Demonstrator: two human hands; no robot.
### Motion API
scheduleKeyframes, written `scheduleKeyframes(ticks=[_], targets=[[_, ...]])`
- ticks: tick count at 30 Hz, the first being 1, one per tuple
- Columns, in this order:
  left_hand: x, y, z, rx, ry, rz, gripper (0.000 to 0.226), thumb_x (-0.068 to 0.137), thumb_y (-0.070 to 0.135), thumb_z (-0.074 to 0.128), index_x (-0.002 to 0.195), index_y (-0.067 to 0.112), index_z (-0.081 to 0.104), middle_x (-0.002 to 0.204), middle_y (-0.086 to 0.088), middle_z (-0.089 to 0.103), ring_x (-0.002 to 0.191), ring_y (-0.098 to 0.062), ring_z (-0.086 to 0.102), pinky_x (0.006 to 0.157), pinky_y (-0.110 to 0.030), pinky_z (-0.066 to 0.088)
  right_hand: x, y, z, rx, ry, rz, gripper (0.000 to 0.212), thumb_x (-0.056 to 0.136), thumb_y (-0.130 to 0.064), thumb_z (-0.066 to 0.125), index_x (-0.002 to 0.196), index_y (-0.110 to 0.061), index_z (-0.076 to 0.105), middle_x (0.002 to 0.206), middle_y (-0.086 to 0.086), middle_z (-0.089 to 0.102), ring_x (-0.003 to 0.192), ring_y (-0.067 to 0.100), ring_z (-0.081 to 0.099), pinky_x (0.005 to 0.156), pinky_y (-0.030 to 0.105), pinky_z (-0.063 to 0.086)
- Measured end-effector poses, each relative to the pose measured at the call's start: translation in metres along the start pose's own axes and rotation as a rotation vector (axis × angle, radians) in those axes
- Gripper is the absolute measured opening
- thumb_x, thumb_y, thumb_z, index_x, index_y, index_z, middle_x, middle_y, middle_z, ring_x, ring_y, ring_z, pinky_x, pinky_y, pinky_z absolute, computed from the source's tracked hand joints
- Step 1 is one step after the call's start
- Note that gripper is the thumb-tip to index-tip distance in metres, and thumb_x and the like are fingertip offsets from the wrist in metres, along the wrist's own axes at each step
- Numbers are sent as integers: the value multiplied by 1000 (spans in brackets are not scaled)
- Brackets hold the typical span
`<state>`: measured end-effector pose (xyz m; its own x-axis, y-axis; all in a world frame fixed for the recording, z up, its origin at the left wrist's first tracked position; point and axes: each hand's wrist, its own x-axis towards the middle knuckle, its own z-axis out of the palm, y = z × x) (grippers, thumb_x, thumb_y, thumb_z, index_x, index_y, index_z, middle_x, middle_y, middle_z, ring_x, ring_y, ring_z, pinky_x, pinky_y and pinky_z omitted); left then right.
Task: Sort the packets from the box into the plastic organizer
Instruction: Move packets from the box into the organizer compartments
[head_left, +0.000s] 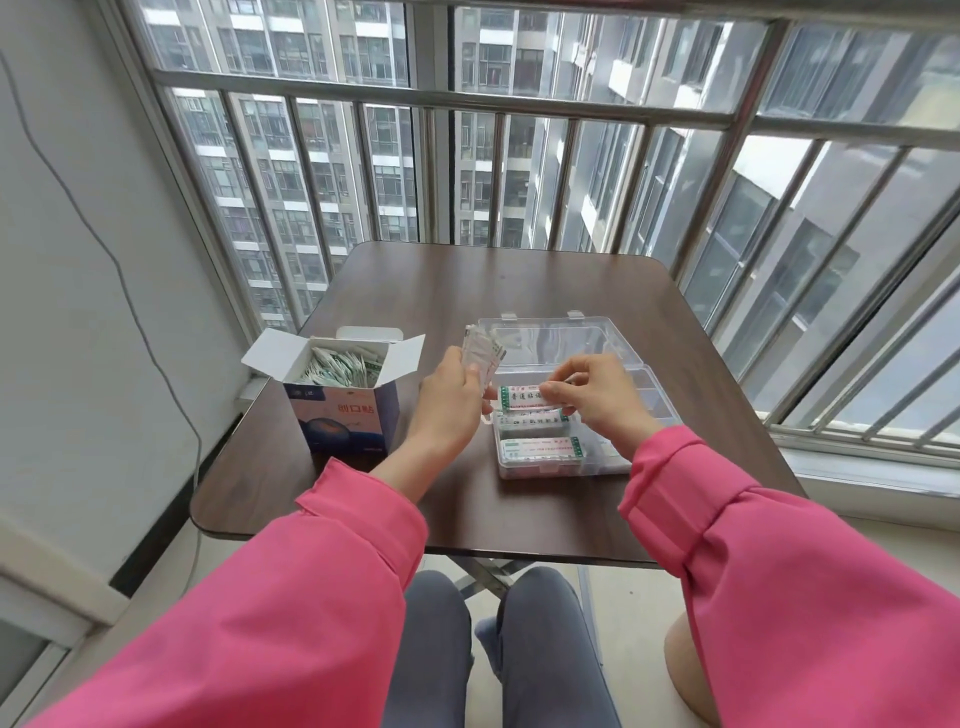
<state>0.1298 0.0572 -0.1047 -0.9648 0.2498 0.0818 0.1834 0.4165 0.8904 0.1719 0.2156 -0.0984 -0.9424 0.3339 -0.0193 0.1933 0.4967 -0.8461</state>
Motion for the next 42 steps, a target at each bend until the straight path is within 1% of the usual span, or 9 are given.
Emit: scheduleKeyframes(ticks=[3, 6, 12, 17, 19, 24, 30, 38, 42], targets=[[0, -1, -1, 0, -7, 0, 22, 100, 13, 31, 110, 5, 49, 97, -8, 68, 70, -20, 59, 60, -27, 42, 3, 4, 3, -163, 2, -22, 20, 80, -11, 72, 66, -18, 59, 73, 6, 64, 70, 18, 61, 68, 30, 48], [1, -2, -1, -25, -3, 12, 22, 100, 12, 31, 109, 4, 49, 93, -7, 67, 63, -17, 58, 54, -20, 43, 2, 4, 7, -305, 6, -49, 12, 77, -15, 72, 70, -19, 64, 79, 5, 65, 80, 20, 64, 75, 32, 52], [-1, -3, -2, -176, -10, -6, 16, 98, 11, 33, 101, 10, 49, 85, -1, 63, 57, -13, 56, 45, -16, 44, 1, 3, 12, -463, 46, -103, 4, 76, -20, 75, 78, -18, 72, 82, -2, 59, 85, 16, 58, 73, 28, 44], [-7, 1, -1, -432, -75, -78, 9, 96, 9, 43, 95, 14, 50, 83, -4, 67, 55, -8, 63, 53, -18, 50, 5, 6, 10, -518, -8, -159, 11, 78, -22, 74, 85, -14, 74, 92, 4, 68, 86, 14, 58, 74, 25, 42], [-10, 2, -2, -528, -100, -102, 8, 96, 8, 47, 101, 12, 51, 83, -4, 67, 55, -5, 65, 55, -16, 53, 3, 2, 6, -437, 13, -188, 14, 84, -24, 68, 89, -12, 73, 89, 4, 68, 80, 12, 56, 71, 22, 37], [-14, 6, -4, -622, -153, -108, 16, 91, 4, 58, 105, 9, 55, 85, -6, 68, 59, -10, 69, 59, -19, 56, -14, -20, -5, 233, -49, -132, 8, 90, -24, 61, 86, -17, 64, 76, 1, 66, 64, 8, 60, 58, 20, 46], [-22, 13, -2, -658, -265, -109, 19, 97, 15, 49, 109, 5, 60, 85, -8, 70, 65, -18, 71, 61, -24, 57, -20, -25, -6, 250, 3, -151, 15, 78, -1, 70, 78, -14, 63, 57, -3, 62, 44, 0, 54, 43, 12, 37], [-18, 4, -13, -497, -11, -84, 10, 96, 6, 49, 103, 4, 55, 82, -8, 66, 49, -9, 65, 51, -21, 55, -19, -19, -15, 581, 32, 0, 14, 86, 1, 61, 79, -10, 63, 58, -5, 66, 51, 5, 64, 49, 11, 47], [-17, 1, -12, -382, 7, -8, 7, 96, 7, 49, 99, 5, 55, 82, -8, 65, 50, -11, 64, 54, -25, 56, -14, -10, -19, 710, -22, 77, 10, 89, -6, 59, 79, -8, 61, 61, -3, 69, 60, 7, 67, 56, 12, 50]])
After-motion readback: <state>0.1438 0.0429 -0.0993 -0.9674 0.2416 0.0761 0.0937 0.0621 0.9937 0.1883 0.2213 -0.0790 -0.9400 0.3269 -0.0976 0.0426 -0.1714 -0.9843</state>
